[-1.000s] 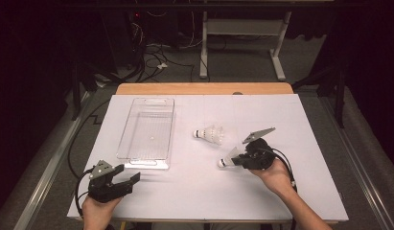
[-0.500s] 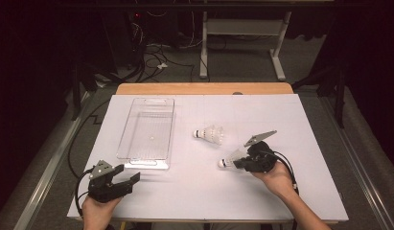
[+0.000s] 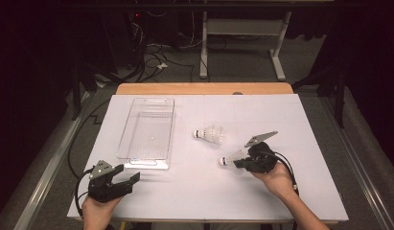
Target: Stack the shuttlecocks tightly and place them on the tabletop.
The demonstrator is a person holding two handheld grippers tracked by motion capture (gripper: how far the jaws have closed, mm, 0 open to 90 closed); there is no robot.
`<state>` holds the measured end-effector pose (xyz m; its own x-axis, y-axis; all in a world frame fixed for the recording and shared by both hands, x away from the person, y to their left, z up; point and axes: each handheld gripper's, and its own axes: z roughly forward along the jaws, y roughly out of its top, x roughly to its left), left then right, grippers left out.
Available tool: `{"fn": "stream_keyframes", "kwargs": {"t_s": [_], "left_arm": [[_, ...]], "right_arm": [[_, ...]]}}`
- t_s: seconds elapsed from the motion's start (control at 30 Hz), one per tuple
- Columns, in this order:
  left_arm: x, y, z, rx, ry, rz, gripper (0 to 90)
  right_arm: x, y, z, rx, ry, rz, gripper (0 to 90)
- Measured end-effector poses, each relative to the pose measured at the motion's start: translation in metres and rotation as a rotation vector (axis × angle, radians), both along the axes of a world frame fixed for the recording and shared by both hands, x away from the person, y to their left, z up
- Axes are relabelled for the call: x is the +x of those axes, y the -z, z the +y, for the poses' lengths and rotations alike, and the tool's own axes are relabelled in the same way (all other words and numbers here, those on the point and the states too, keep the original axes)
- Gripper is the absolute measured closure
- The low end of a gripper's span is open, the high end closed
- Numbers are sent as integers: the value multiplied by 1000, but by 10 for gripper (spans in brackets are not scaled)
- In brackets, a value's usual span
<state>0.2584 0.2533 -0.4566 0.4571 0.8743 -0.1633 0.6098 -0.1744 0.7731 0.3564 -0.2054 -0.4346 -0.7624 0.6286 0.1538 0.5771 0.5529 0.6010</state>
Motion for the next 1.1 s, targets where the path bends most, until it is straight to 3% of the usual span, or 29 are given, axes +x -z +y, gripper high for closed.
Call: {"fn": "stream_keyframes", "kwargs": {"t_s": [1.1], "left_arm": [[0, 0, 3, -2, -3, -2, 284]], "right_arm": [[16, -11, -5, 33, 59, -35, 900]]}}
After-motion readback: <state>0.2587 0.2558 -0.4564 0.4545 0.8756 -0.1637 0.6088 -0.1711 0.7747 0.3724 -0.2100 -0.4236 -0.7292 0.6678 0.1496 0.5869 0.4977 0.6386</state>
